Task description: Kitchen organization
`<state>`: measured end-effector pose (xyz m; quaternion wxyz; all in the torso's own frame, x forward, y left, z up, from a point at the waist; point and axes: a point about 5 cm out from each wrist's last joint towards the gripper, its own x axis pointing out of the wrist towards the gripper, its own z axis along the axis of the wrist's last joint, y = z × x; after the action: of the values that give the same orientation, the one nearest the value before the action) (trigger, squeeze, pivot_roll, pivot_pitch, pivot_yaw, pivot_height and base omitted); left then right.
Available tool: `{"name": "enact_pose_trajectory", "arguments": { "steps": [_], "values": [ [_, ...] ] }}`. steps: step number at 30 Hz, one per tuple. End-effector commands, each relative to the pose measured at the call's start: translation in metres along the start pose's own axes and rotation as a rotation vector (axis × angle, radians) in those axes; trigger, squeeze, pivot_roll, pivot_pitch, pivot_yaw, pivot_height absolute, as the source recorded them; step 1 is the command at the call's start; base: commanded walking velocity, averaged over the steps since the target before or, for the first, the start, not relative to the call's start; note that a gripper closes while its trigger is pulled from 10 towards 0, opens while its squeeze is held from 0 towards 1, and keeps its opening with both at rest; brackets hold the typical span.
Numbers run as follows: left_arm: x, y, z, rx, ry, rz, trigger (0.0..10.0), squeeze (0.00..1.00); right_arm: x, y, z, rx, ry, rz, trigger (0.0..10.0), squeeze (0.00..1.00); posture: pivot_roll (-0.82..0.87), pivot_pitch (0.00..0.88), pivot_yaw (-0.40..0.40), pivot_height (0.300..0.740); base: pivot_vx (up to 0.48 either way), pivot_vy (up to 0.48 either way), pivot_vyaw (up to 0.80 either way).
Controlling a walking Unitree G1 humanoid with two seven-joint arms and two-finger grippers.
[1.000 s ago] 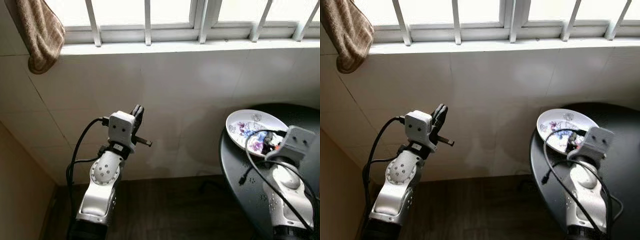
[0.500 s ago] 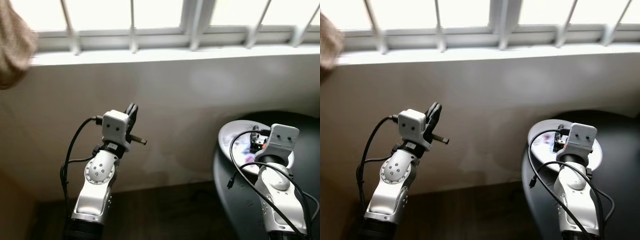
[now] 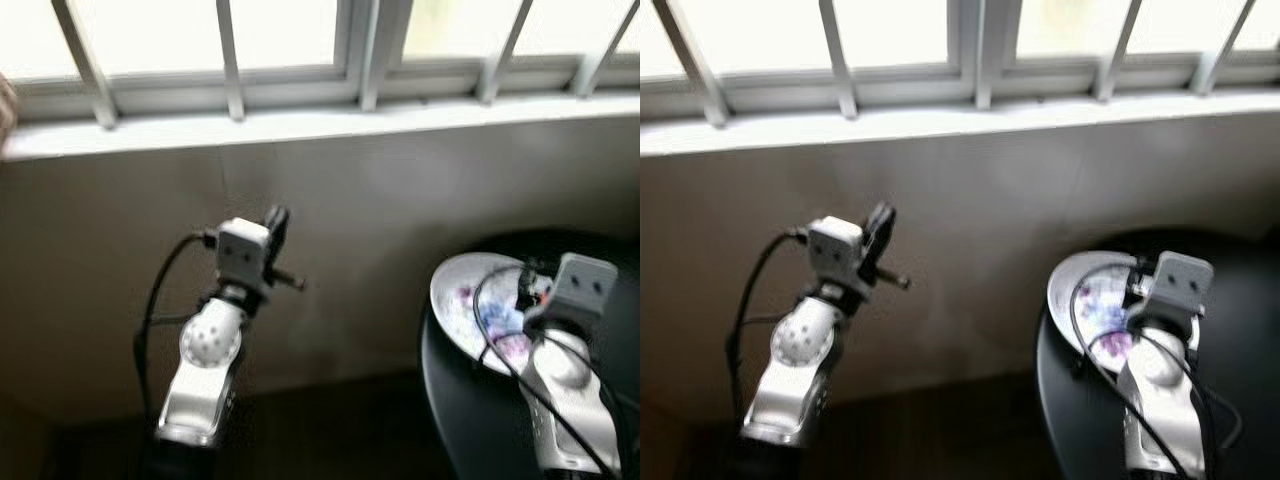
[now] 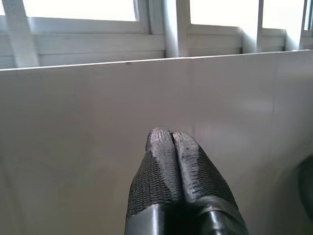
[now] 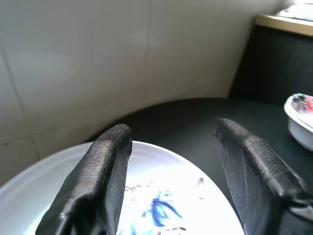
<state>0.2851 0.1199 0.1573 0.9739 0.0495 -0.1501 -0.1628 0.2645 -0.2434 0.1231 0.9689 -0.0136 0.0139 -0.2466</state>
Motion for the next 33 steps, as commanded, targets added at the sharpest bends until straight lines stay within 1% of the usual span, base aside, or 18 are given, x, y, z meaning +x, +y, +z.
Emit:
{"name": "enact_pose_trajectory", "arguments": {
  "steps": [1,3,5,6,13,14,18,21,22,24,25,30,32,33],
  "values": [
    [0.000,-0.001,0.001,0.003,-0.002,-0.009,10.0,0.00,0.001,-0.001,0.000,0.005,0.012,-0.011,10.0,0.00,0.11,0.000,-0.050,0.740,0.000,0.000,0.00],
    [0.000,-0.001,0.001,0.004,-0.001,-0.009,10.0,0.00,0.002,-0.003,-0.002,0.035,0.039,-0.019,10.0,0.00,0.11,0.000,-0.050,0.740,0.000,0.000,-0.59],
    [0.001,0.000,0.001,0.005,-0.001,-0.008,10.0,0.00,0.003,-0.006,-0.006,0.096,0.071,-0.034,10.0,0.00,0.11,0.000,-0.051,0.740,0.000,0.000,-0.80],
    [0.001,0.000,0.001,0.005,-0.001,-0.008,10.0,0.00,0.004,-0.007,-0.007,0.109,0.085,-0.040,10.0,0.00,0.11,0.000,-0.051,0.740,0.000,0.000,-0.80],
    [0.001,0.000,0.001,0.007,0.000,-0.007,10.0,0.00,0.005,-0.013,-0.013,0.150,0.136,-0.071,10.0,0.00,0.11,0.000,-0.051,0.740,0.000,0.000,-0.75],
    [0.001,0.000,0.001,0.007,0.000,-0.007,10.0,0.00,0.005,-0.015,-0.016,0.175,0.162,-0.089,10.0,0.00,0.11,0.000,-0.051,0.740,0.000,0.000,-0.80],
    [0.001,-0.001,0.000,0.007,0.003,-0.008,10.0,0.00,0.006,-0.015,-0.019,0.196,0.190,-0.087,10.0,0.00,0.11,0.000,-0.051,0.740,0.000,0.000,-0.80],
    [0.001,-0.001,0.000,0.008,0.005,-0.009,10.0,0.00,0.005,-0.007,-0.024,0.214,0.240,-0.037,10.0,0.00,0.11,0.000,-0.051,0.740,0.000,0.000,0.00],
    [0.001,-0.001,0.000,0.008,0.005,-0.009,10.0,0.00,0.005,-0.007,-0.024,0.214,0.240,-0.037,10.0,0.00,0.11,0.000,-0.051,0.740,0.000,0.000,0.00],
    [0.001,-0.001,-0.001,0.010,0.007,-0.010,10.0,0.00,0.004,-0.001,-0.028,0.245,0.288,-0.021,10.0,0.00,0.11,0.000,-0.051,0.740,0.000,0.000,0.00],
    [0.001,-0.001,-0.001,0.010,0.007,-0.010,10.0,0.00,0.004,-0.001,-0.028,0.245,0.288,-0.021,10.0,0.00,0.11,0.000,-0.051,0.740,0.000,0.000,0.00],
    [0.001,0.000,-0.001,0.015,0.008,-0.007,10.0,0.00,0.006,-0.009,-0.034,0.308,0.347,-0.097,10.0,0.00,0.11,0.000,-0.054,0.740,0.000,0.000,0.00],
    [0.001,0.000,-0.001,0.016,0.008,-0.008,10.0,0.00,0.006,-0.015,-0.035,0.306,0.358,-0.145,10.0,0.00,0.11,0.000,-0.054,0.740,0.000,0.000,0.00],
    [0.001,0.000,-0.001,0.017,0.009,-0.007,10.0,0.00,0.006,-0.019,-0.034,0.297,0.346,-0.172,10.0,0.00,0.11,0.000,-0.054,0.740,0.000,0.000,0.00]
  ]
}}
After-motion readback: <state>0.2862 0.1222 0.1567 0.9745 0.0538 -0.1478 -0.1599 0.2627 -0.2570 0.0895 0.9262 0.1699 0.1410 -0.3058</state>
